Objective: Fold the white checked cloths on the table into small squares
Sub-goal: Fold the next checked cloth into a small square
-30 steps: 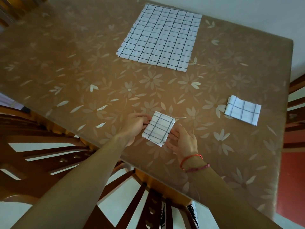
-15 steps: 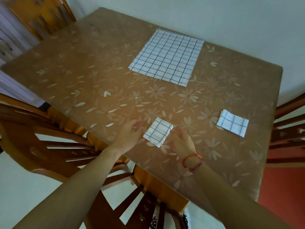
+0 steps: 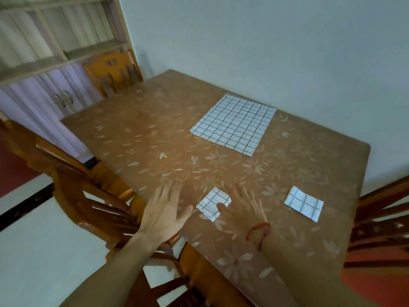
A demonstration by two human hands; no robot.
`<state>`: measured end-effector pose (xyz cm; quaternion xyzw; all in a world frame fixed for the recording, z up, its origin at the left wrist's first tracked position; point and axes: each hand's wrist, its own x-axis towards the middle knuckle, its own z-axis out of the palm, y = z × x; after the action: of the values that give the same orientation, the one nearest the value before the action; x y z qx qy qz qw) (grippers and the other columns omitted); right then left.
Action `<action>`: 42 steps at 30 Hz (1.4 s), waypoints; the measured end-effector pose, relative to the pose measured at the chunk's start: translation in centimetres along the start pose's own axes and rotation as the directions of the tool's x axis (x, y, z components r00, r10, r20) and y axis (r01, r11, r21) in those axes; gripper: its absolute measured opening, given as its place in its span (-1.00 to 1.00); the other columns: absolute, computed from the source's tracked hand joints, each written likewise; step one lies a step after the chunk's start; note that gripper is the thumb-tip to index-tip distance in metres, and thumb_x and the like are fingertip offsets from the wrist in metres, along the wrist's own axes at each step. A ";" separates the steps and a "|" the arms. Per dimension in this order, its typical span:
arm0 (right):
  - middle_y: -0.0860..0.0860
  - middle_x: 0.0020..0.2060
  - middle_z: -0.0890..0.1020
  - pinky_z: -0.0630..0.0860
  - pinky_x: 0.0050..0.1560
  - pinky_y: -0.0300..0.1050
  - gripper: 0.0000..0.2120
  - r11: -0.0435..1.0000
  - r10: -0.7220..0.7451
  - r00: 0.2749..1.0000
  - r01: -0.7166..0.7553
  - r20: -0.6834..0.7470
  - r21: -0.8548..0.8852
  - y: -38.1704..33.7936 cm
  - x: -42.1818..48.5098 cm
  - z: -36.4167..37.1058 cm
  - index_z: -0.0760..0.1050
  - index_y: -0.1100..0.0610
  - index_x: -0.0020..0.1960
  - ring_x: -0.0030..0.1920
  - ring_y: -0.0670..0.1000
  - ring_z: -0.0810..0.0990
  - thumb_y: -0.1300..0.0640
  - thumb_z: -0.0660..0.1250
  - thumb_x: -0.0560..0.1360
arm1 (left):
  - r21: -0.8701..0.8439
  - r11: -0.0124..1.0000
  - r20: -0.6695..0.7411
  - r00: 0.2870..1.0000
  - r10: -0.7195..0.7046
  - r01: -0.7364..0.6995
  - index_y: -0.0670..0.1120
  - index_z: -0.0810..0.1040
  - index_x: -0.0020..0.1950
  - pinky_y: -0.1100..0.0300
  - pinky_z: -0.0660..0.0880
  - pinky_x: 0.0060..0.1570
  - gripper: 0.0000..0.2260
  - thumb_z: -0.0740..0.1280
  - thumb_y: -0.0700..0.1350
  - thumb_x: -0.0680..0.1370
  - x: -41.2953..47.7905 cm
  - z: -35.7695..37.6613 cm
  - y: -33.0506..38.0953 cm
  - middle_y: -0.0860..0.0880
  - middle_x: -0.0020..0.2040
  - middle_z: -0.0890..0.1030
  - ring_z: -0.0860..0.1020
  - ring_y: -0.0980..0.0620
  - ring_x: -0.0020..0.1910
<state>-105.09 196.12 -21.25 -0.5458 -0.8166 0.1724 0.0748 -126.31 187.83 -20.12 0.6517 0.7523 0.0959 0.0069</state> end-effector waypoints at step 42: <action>0.05 0.50 0.12 0.17 0.41 0.22 -0.30 0.771 -0.588 0.808 0.570 0.024 -0.285 -43.3 -6.4 4.9 -0.06 -0.20 0.52 0.44 0.15 0.16 -0.43 -0.04 0.45 | 0.082 0.798 -0.274 0.783 -0.558 0.598 -0.02 0.27 0.52 -0.10 0.28 0.38 -0.25 0.01 0.40 0.47 -26.6 -18.1 -31.5 -0.14 0.53 0.23 0.17 -0.18 0.50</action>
<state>-141.53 174.37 -9.63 -0.2781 -0.9577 0.0061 0.0740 -155.63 155.07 -10.21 0.3710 0.9166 0.1033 -0.1071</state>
